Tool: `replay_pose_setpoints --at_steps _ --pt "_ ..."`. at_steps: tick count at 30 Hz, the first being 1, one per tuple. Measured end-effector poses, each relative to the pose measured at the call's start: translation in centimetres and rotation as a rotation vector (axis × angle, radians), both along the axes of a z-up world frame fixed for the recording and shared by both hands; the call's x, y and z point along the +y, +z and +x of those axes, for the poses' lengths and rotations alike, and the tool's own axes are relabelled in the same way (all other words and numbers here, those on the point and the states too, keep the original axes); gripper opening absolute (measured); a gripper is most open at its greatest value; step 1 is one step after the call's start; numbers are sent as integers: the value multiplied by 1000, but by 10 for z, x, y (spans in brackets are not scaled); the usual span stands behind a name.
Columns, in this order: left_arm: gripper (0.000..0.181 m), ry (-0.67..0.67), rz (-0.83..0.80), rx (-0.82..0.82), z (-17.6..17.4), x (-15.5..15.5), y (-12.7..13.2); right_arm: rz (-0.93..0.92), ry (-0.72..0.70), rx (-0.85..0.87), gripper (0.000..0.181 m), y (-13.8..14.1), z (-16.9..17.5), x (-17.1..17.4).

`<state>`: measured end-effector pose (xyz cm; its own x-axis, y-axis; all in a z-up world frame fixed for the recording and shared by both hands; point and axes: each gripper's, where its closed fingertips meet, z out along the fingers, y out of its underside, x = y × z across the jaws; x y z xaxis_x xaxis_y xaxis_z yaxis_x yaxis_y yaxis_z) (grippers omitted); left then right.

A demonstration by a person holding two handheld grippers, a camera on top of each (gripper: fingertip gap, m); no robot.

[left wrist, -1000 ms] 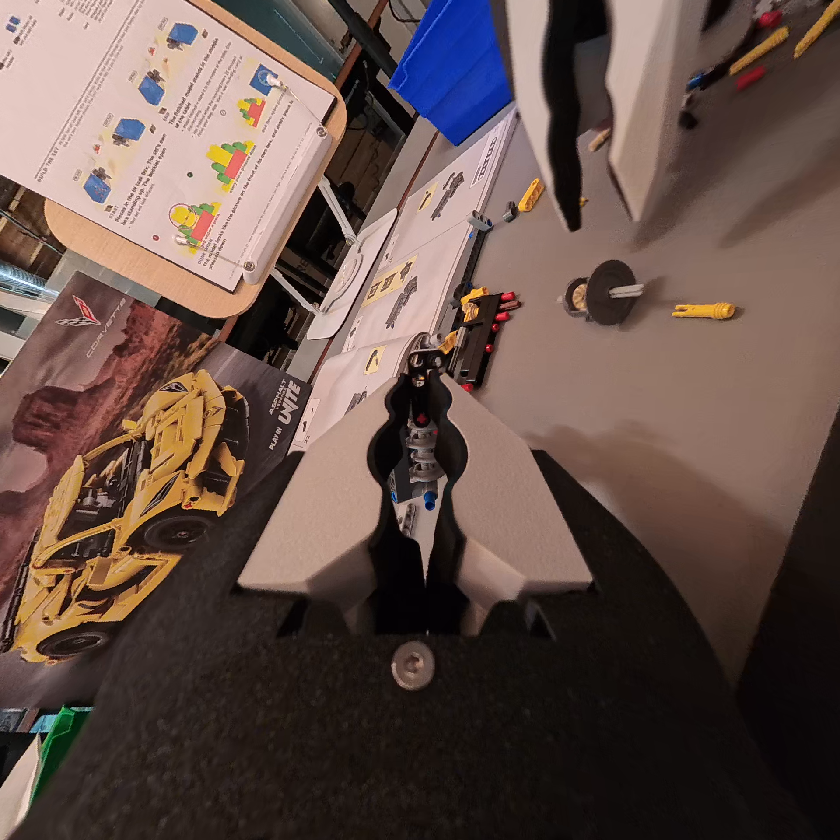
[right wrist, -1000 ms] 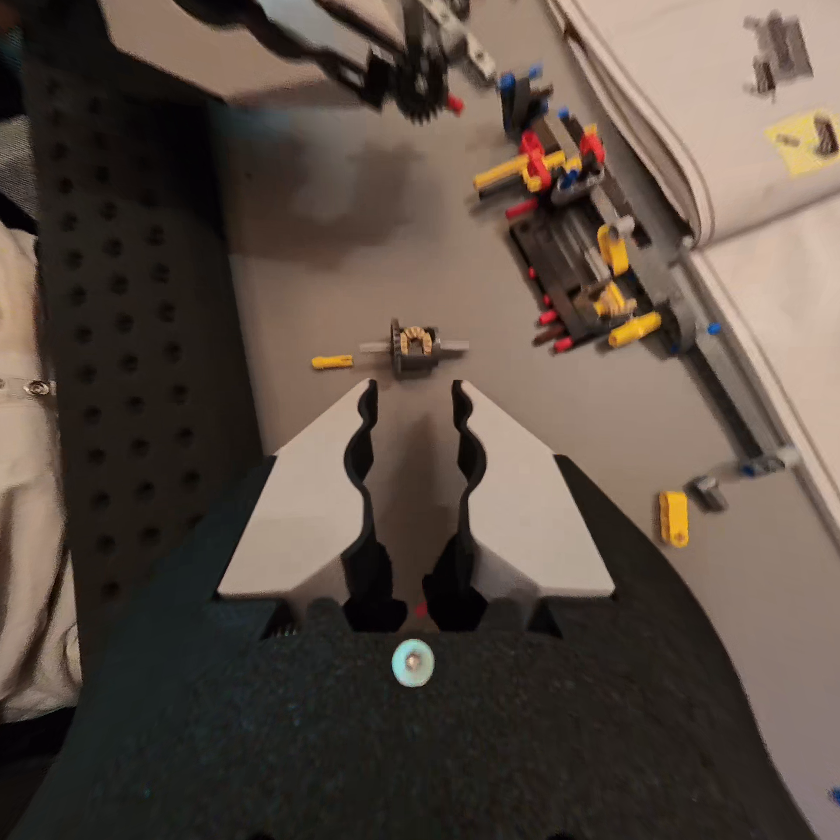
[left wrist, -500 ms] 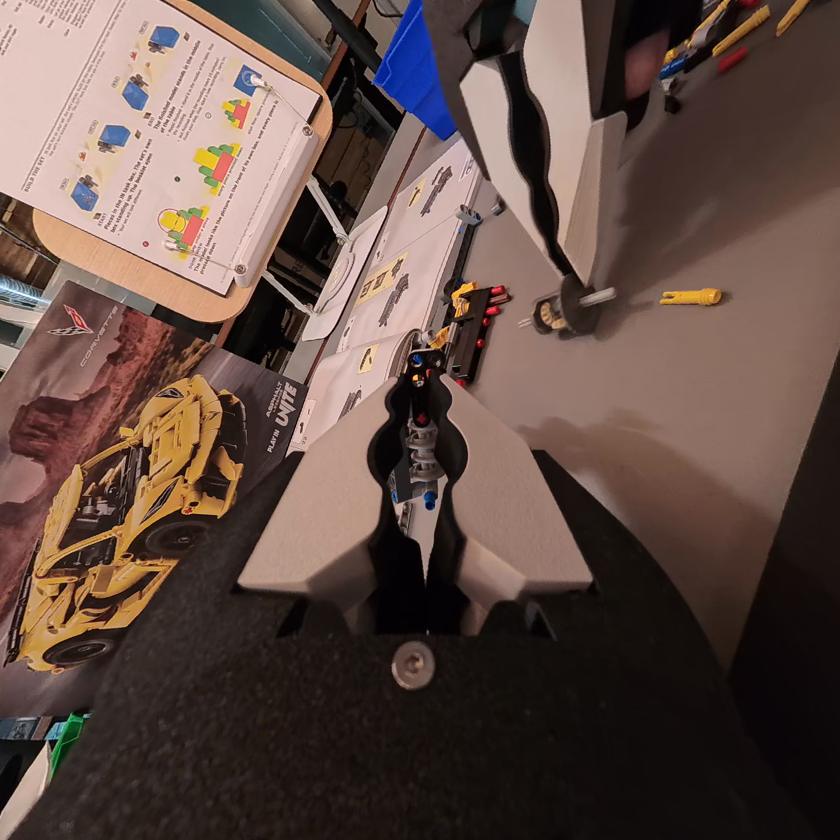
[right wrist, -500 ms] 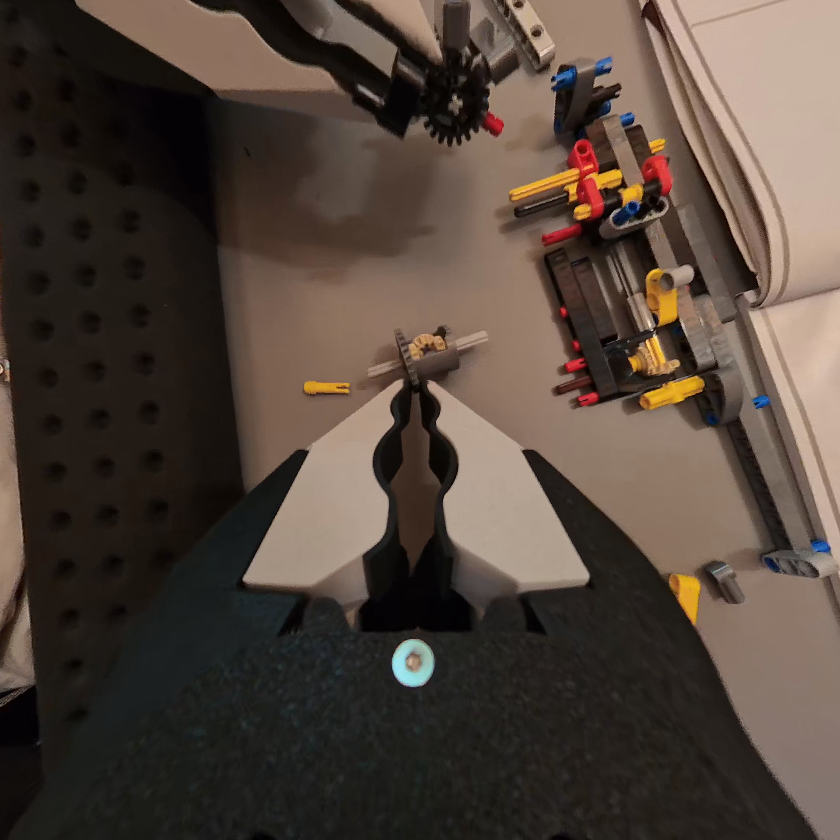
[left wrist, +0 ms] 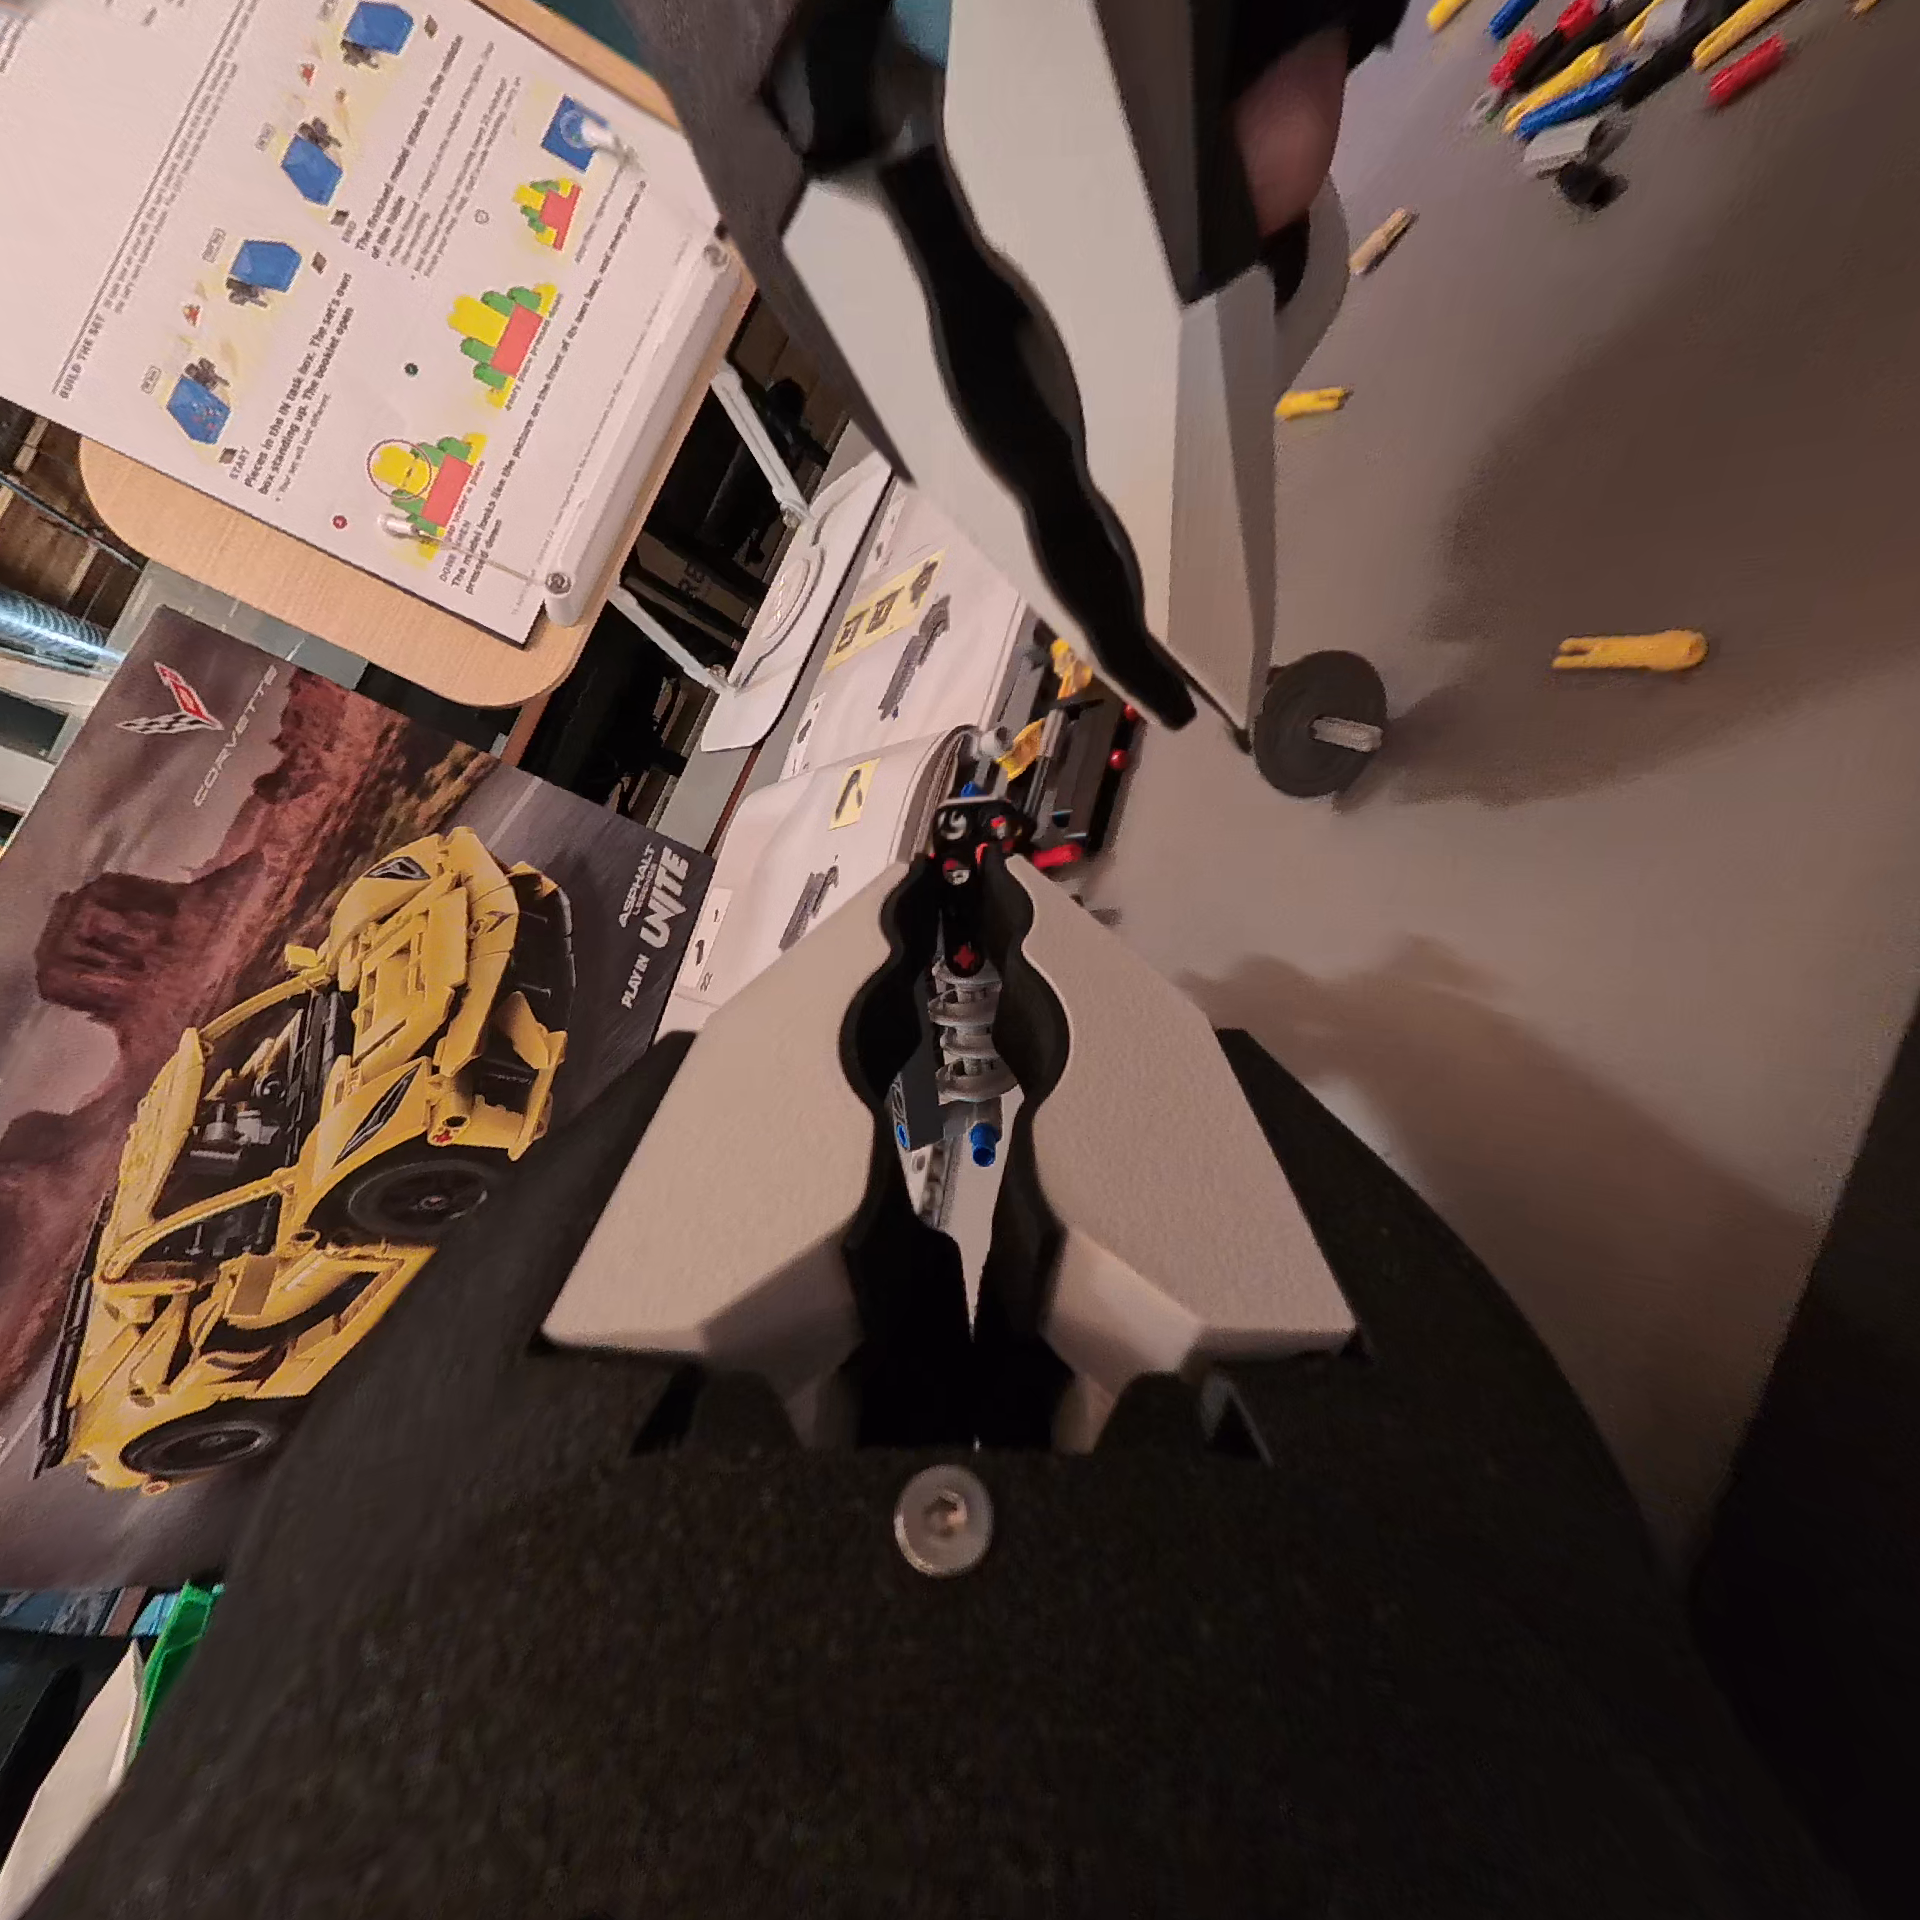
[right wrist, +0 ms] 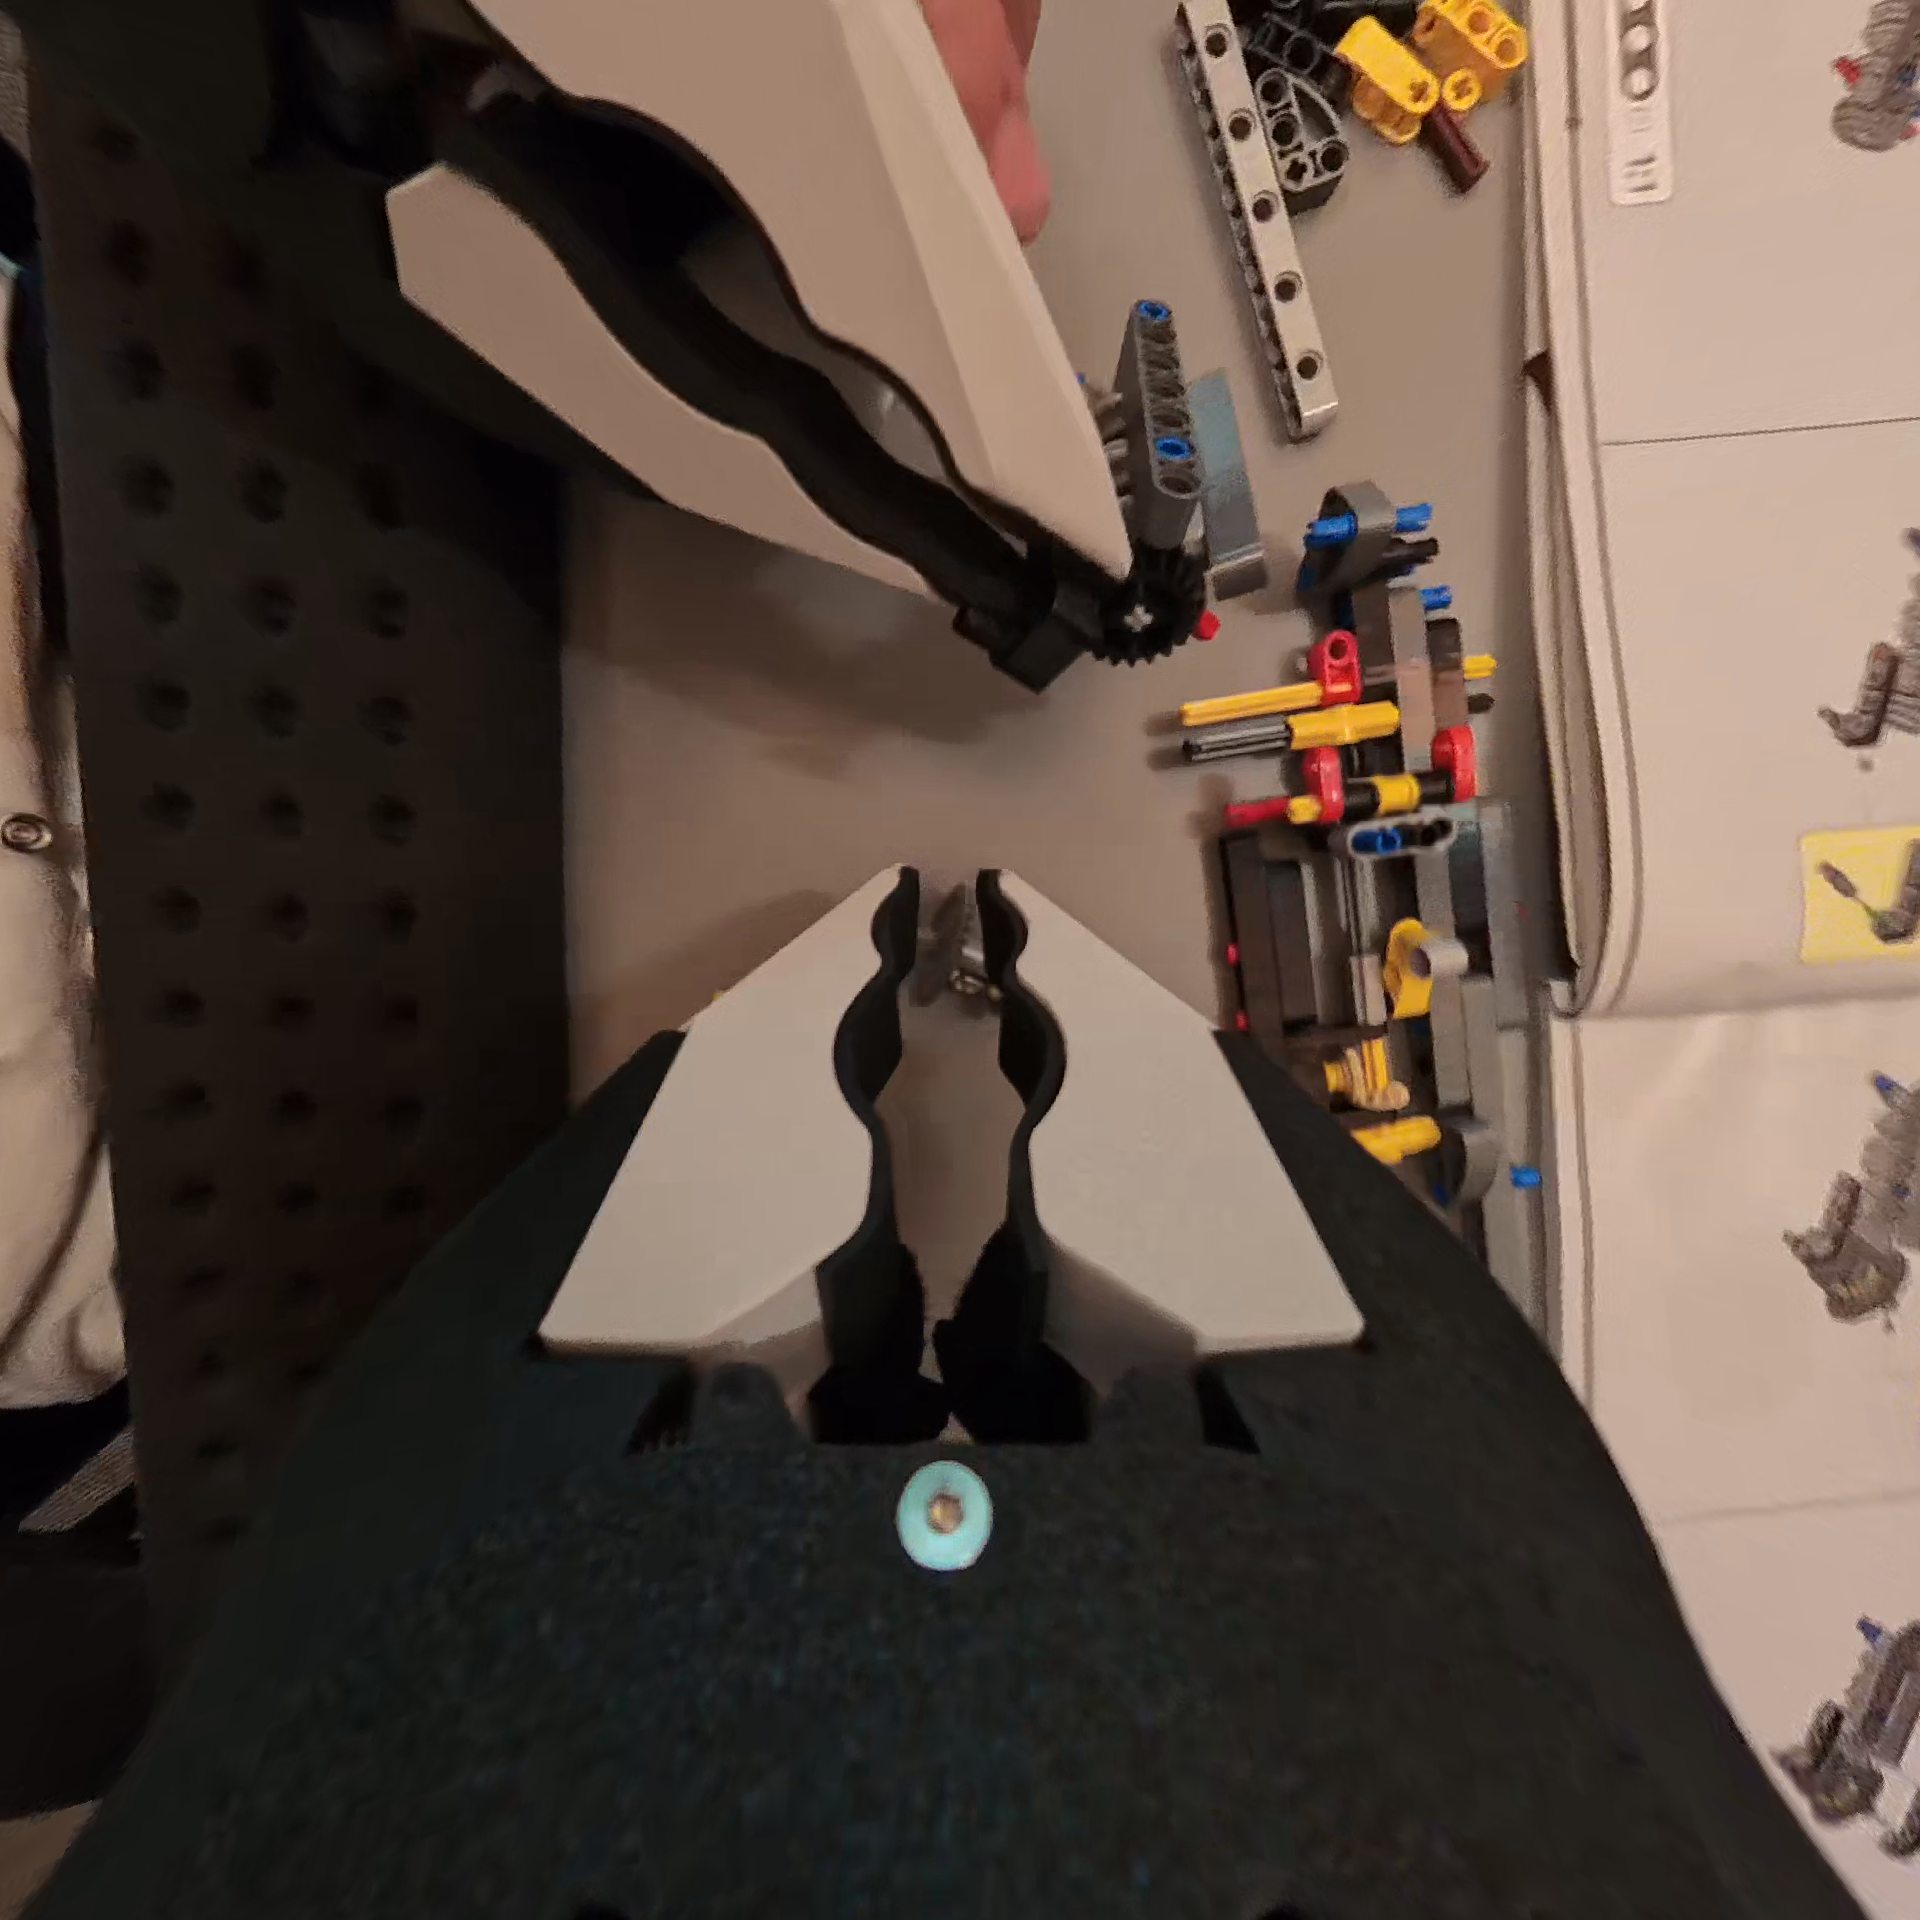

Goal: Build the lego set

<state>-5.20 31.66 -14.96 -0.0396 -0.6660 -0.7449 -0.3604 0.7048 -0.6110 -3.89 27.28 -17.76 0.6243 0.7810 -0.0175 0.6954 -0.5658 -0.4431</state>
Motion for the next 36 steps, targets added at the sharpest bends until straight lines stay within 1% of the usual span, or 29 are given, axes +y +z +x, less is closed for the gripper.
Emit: replay_pose_setpoints --at_steps 4,8,12,18,24,26,29,30,32,34,36 --pt "6 45 -18 7 -3 11 -1 -111 9 -28 11 -15 1 5" --pt "6 51 -26 7 -4 14 -1 -177 -3 -57 11 -20 10 -2" --pt "6 42 -10 17 -5 12 -3 -167 -31 -54 11 -16 19 -10" --pt "6 32 2 25 -4 10 -4 -145 -56 -53 9 -20 24 -21" --pt "6 31 9 32 -3 10 -6 -96 -108 11 4 -20 26 -25" --pt "6 28 11 32 -3 9 -6 -27 -114 24 3 -16 28 -25" --pt "6 20 8 15 -2 7 -2 166 -111 41 2 -3 25 -16" --pt "6 18 7 3 -2 7 1 241 -133 58 2 4 24 -10" --pt "6 14 1 -27 -2 6 7 388 -174 144 2 23 18 1" --pt "6 18 0 -57 -3 7 13 541 -222 291 2 45 9 12" --pt "6 28 10 -97 -4 8 21 671 -267 358 2 61 5 21"
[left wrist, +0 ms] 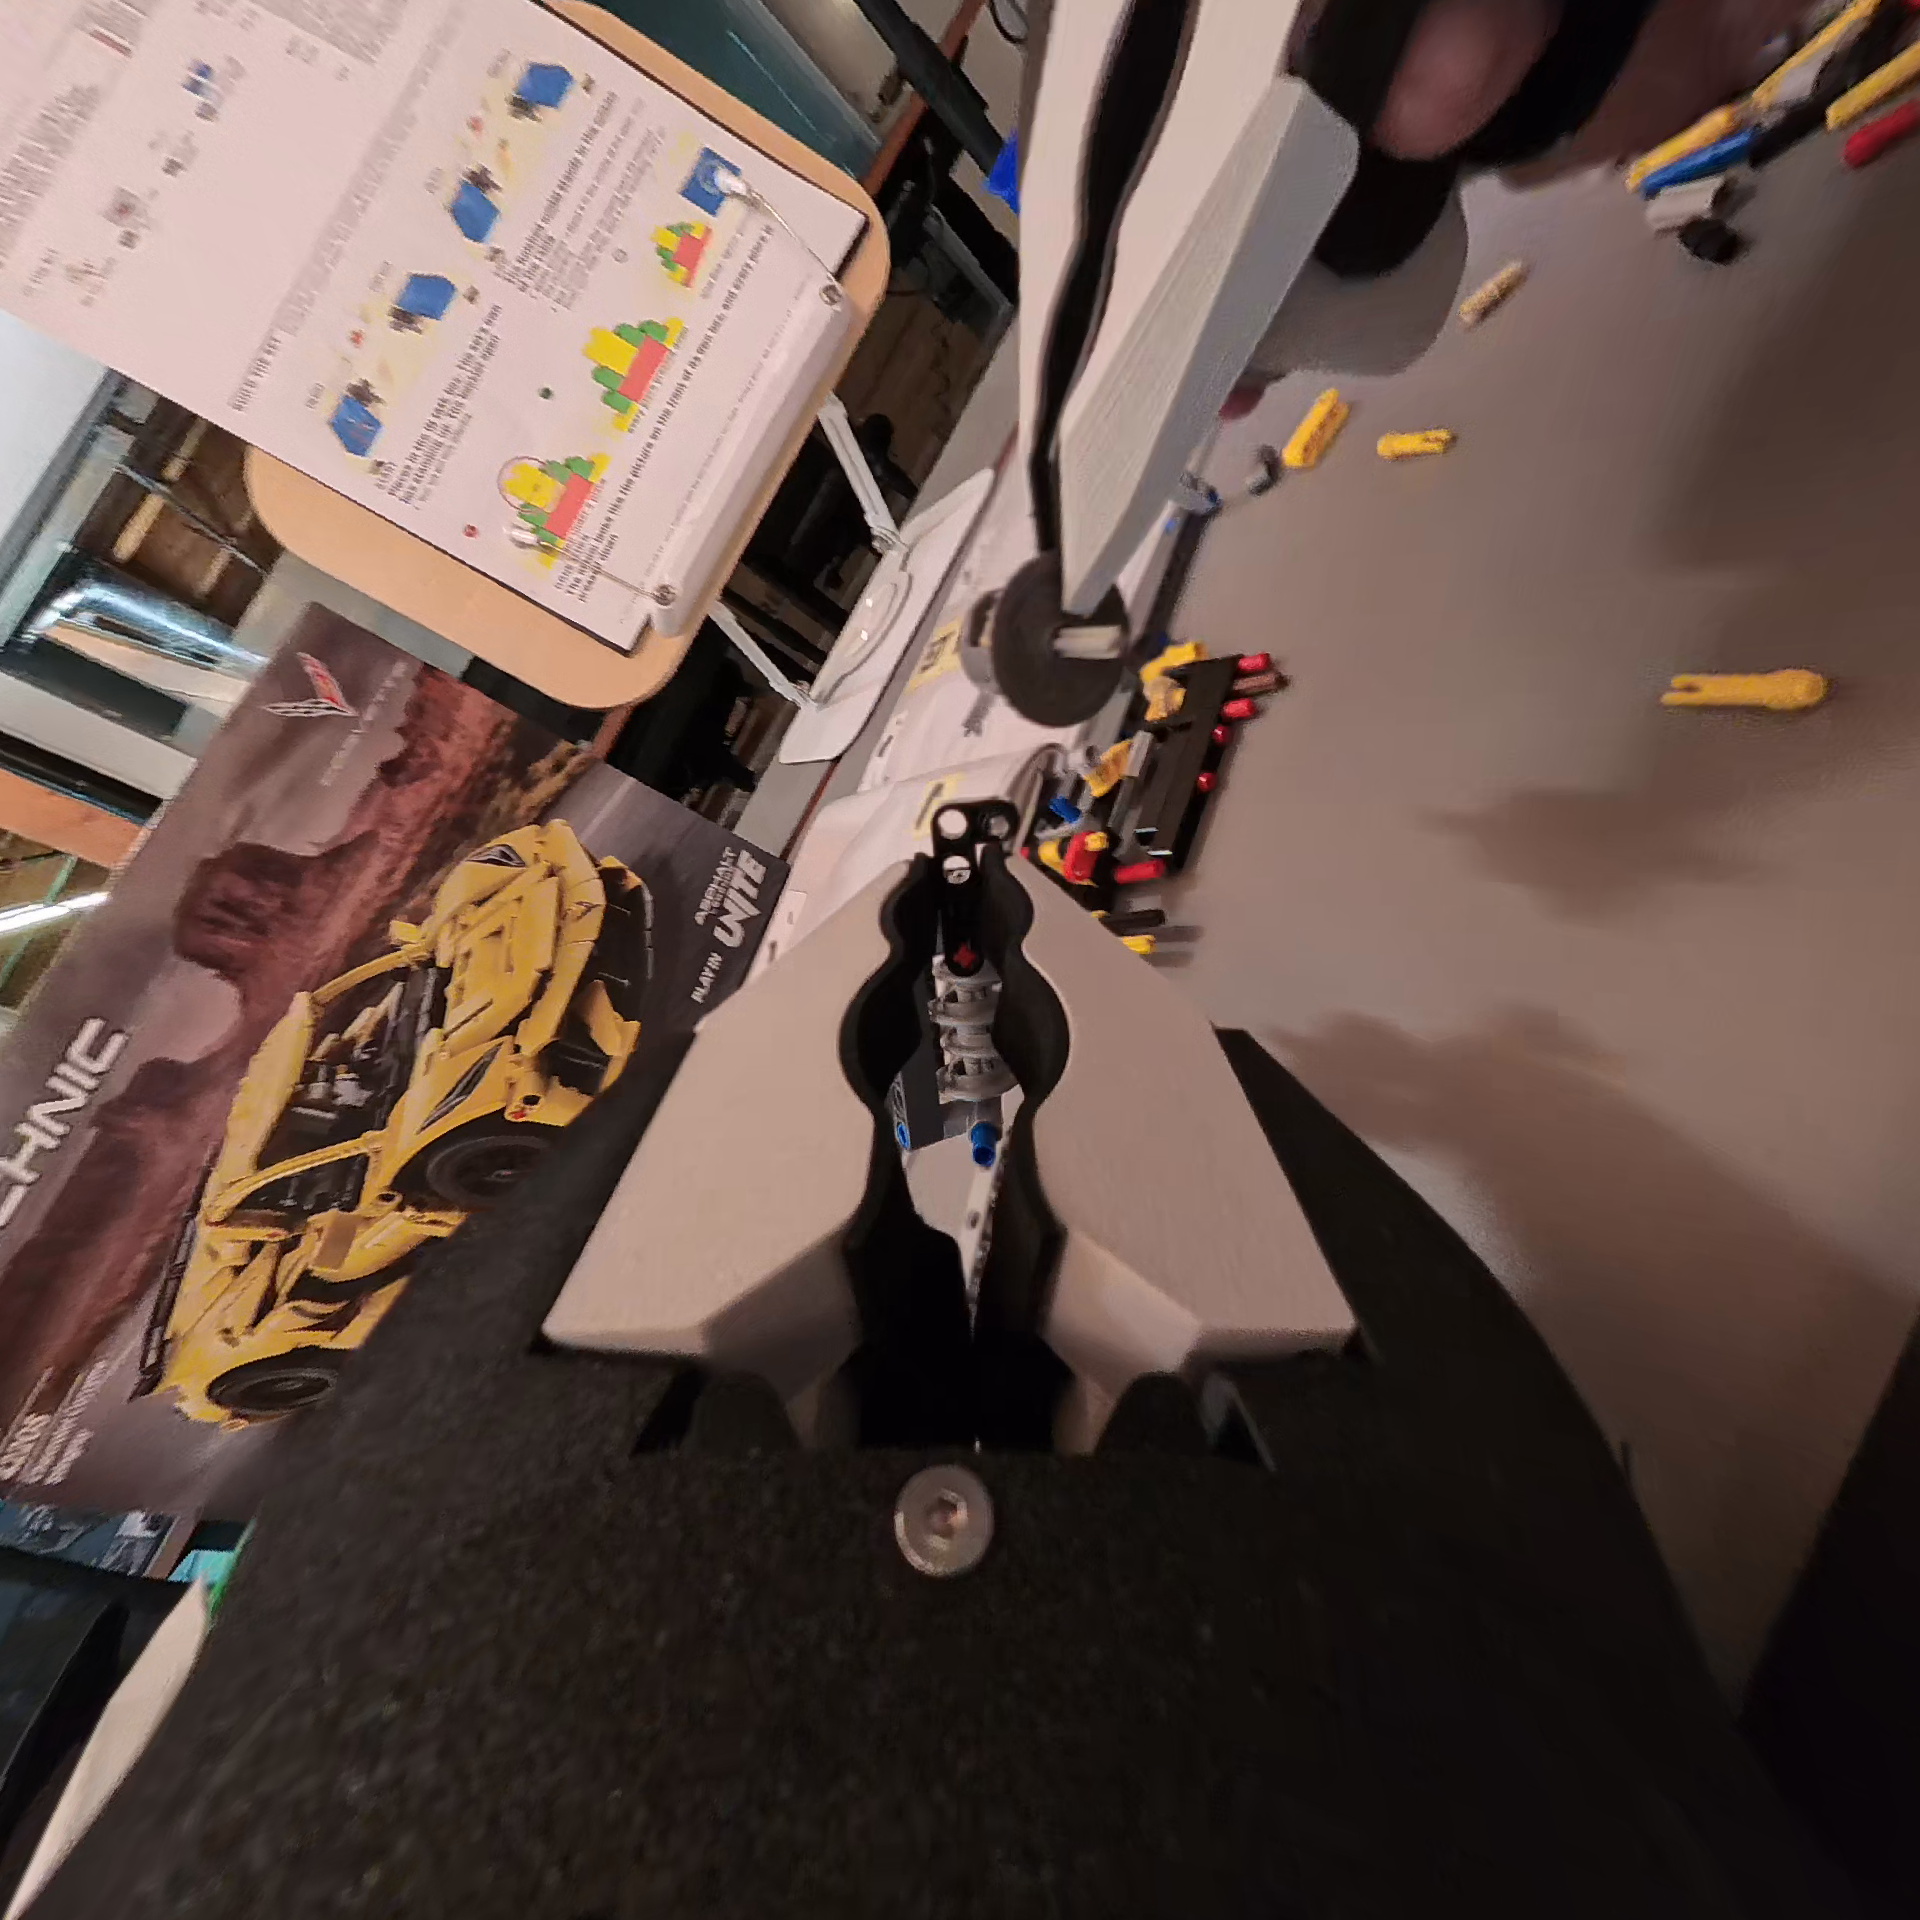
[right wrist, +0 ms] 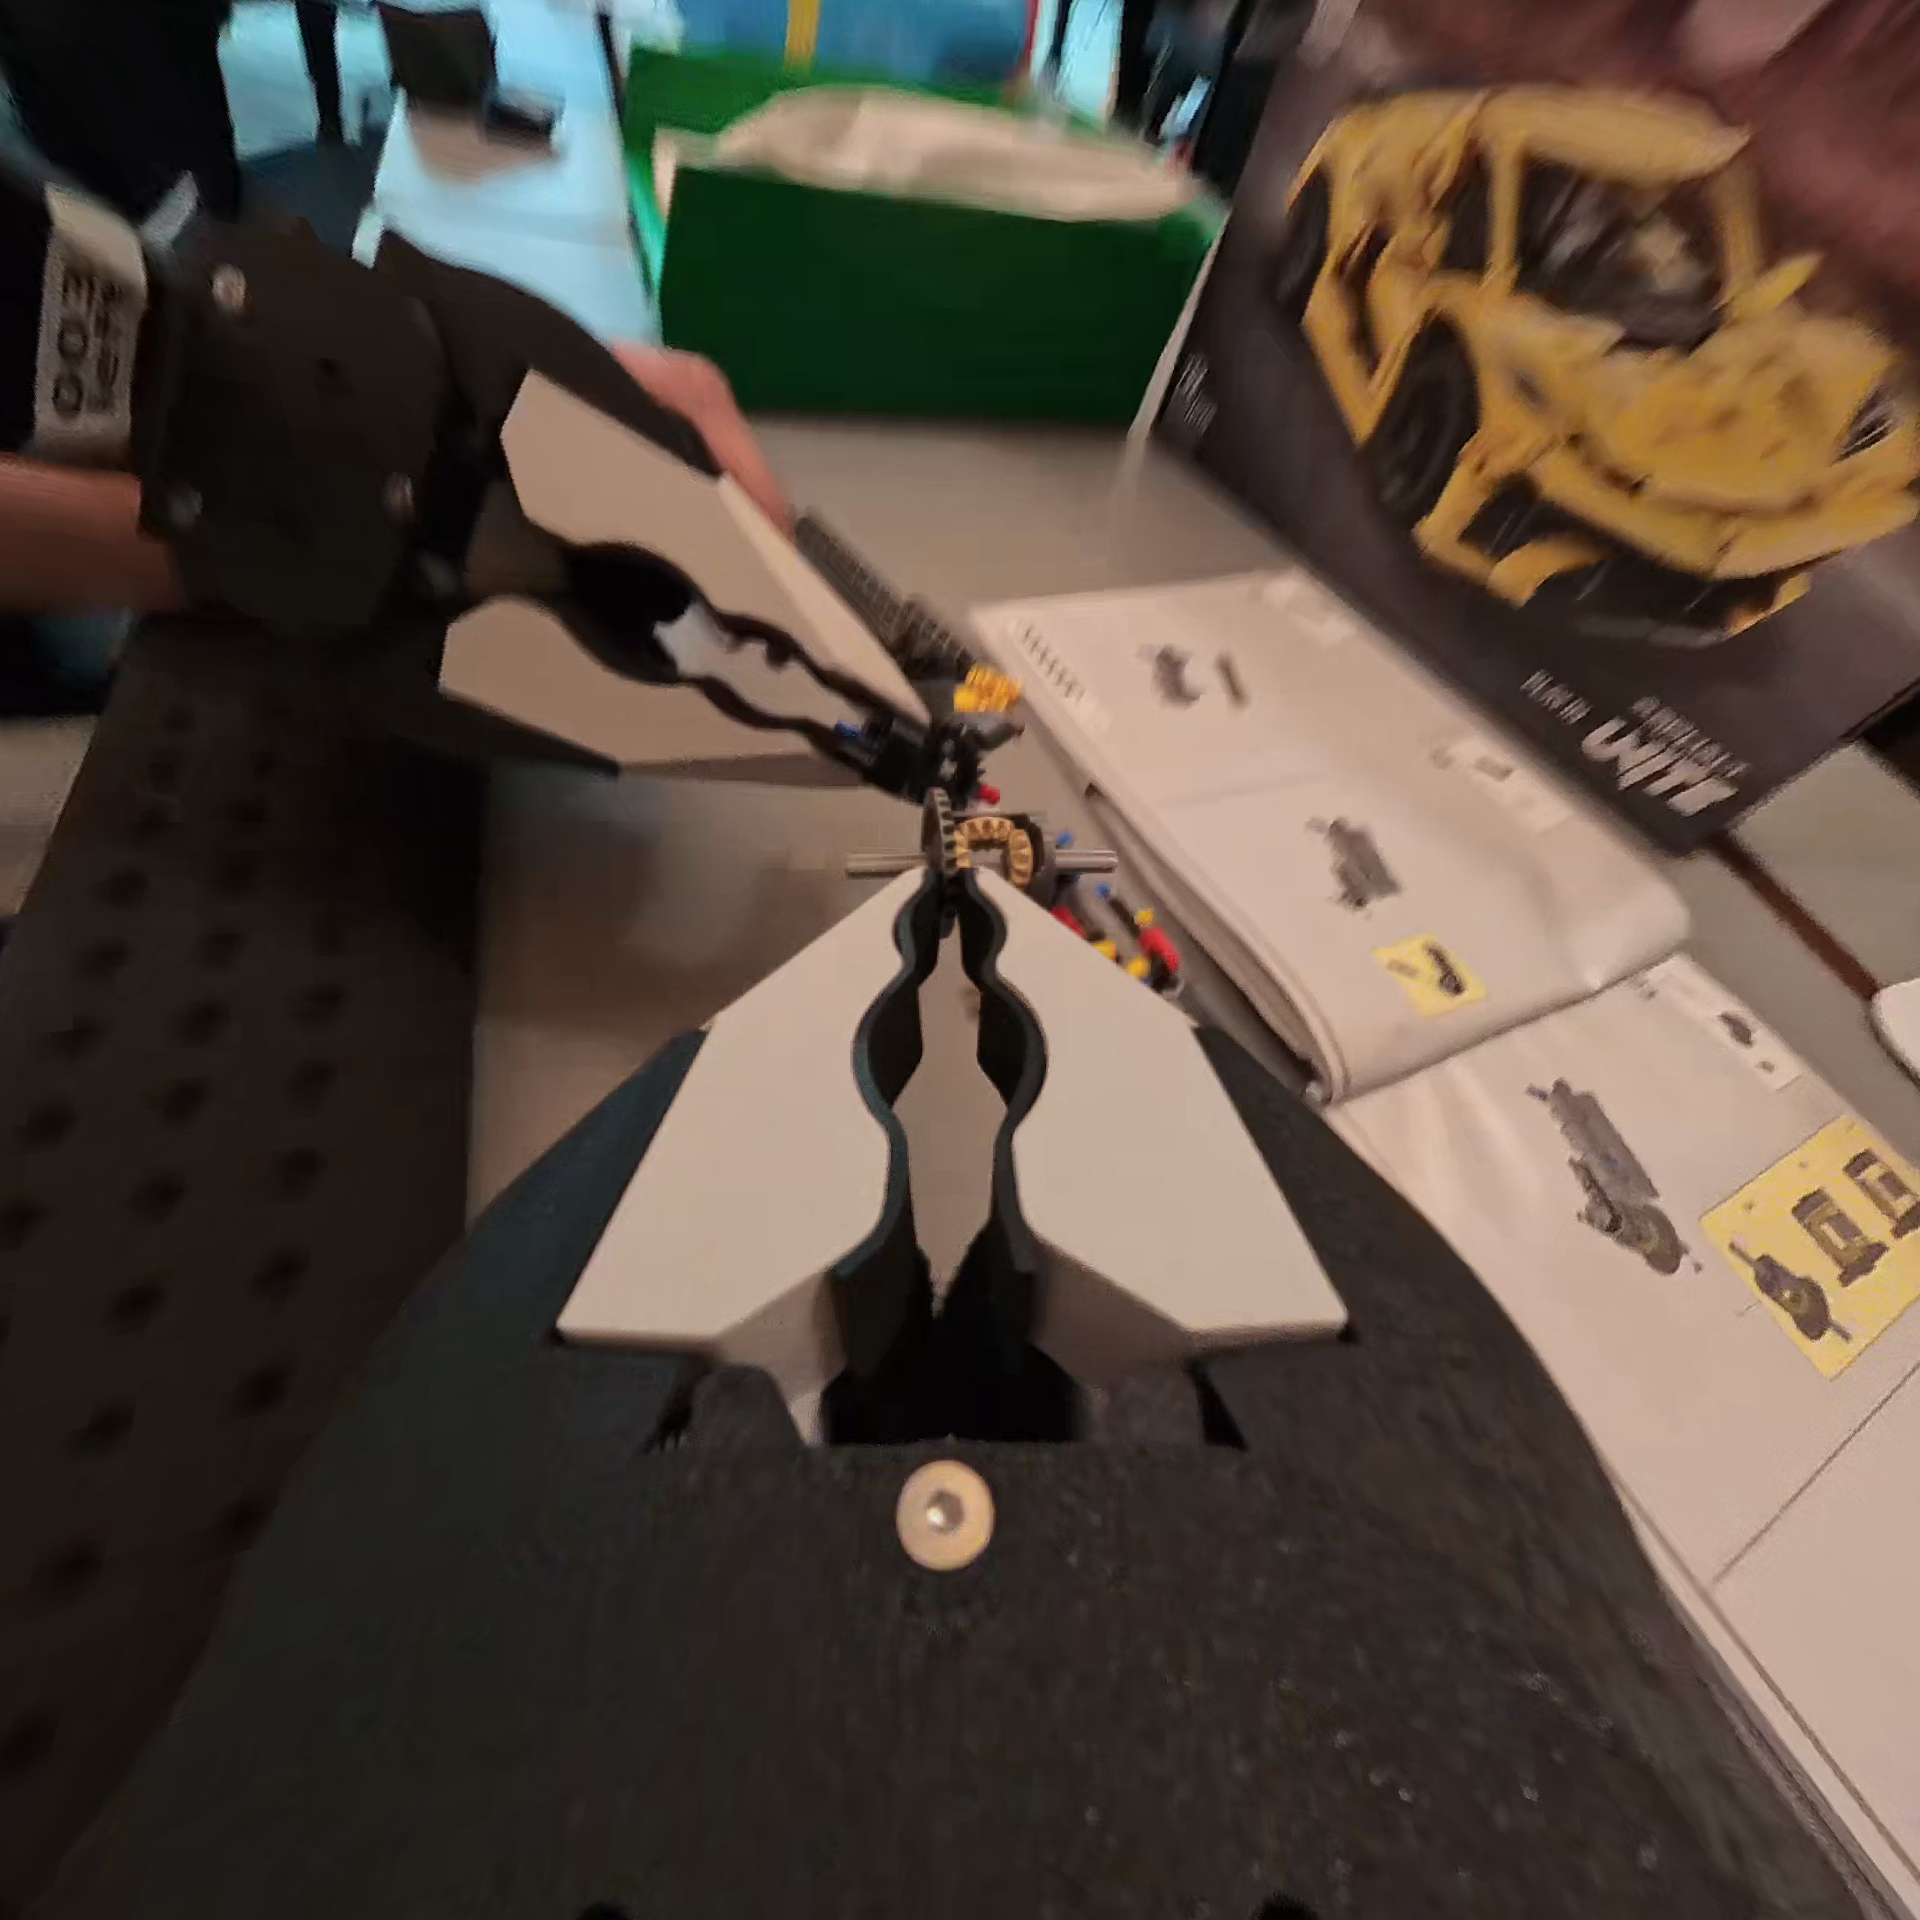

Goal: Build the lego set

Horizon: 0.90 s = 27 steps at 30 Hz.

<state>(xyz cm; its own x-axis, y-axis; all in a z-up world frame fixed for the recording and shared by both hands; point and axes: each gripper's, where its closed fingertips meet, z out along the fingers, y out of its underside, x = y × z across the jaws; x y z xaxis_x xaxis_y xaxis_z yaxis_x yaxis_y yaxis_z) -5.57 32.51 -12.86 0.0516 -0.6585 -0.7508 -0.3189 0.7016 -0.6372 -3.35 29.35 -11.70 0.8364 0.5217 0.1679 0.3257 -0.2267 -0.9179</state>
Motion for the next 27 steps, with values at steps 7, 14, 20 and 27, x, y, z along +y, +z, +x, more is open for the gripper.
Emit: replay_pose_setpoints --at_steps 7,14,20,27 --pt "6 28 13 -199 -8 2 40 300 -234 215 2 41 -9 11" --pt "6 3 -13 -342 -13 -10 67 410 -347 386 1 63 3 5" --pt "6 -46 -139 -369 -5 -21 72 518 -397 319 2 79 -9 -4" --pt "6 -75 -147 -368 -3 -29 72 512 -424 223 2 74 -12 0"
